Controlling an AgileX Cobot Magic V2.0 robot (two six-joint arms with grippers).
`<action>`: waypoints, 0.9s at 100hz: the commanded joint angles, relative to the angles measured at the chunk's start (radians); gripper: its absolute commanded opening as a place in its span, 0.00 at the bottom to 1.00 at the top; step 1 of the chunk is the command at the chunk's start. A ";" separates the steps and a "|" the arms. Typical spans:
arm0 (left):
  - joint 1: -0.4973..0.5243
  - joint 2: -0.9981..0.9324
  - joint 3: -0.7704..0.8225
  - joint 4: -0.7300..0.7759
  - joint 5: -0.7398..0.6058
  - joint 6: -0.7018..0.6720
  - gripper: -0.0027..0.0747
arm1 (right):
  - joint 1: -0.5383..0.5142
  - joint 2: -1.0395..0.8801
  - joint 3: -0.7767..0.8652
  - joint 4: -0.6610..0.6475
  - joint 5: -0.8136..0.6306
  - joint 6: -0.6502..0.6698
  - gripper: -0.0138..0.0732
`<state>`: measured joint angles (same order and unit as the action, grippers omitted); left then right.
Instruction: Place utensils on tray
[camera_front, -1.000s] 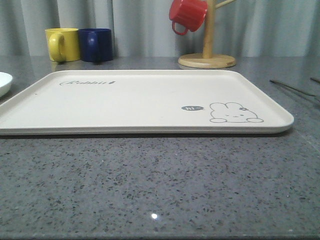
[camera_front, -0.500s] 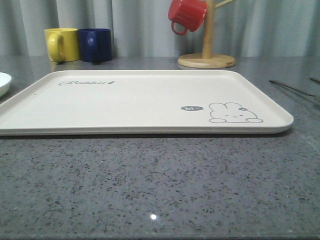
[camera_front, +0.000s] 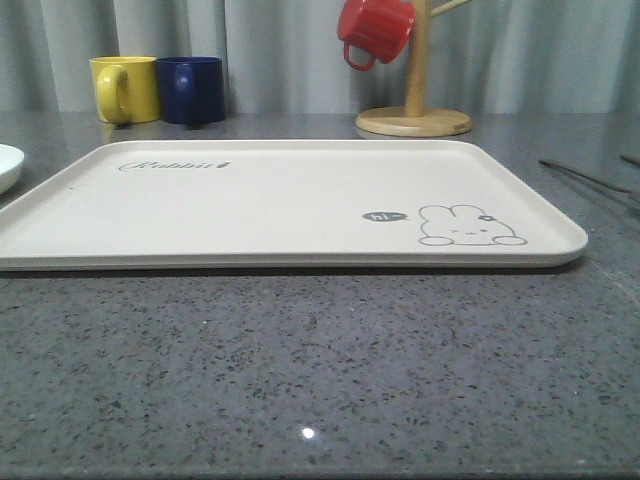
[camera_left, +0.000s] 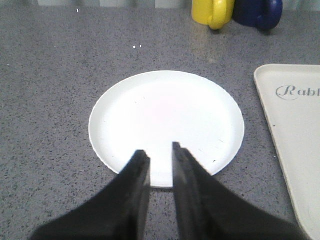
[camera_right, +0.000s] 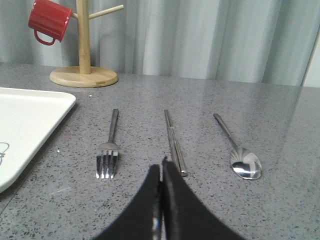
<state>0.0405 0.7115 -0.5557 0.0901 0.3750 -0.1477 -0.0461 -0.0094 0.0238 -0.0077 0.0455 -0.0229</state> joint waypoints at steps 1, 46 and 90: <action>0.002 0.115 -0.104 -0.006 -0.041 -0.008 0.45 | -0.004 -0.020 0.004 -0.012 -0.081 -0.008 0.07; 0.212 0.673 -0.603 -0.106 0.404 -0.036 0.53 | -0.004 -0.020 0.004 -0.012 -0.081 -0.008 0.07; 0.240 0.923 -0.750 -0.172 0.527 -0.036 0.51 | -0.004 -0.020 0.004 -0.012 -0.081 -0.008 0.07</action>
<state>0.2799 1.6650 -1.2703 -0.0703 0.9203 -0.1742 -0.0461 -0.0094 0.0238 -0.0077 0.0455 -0.0229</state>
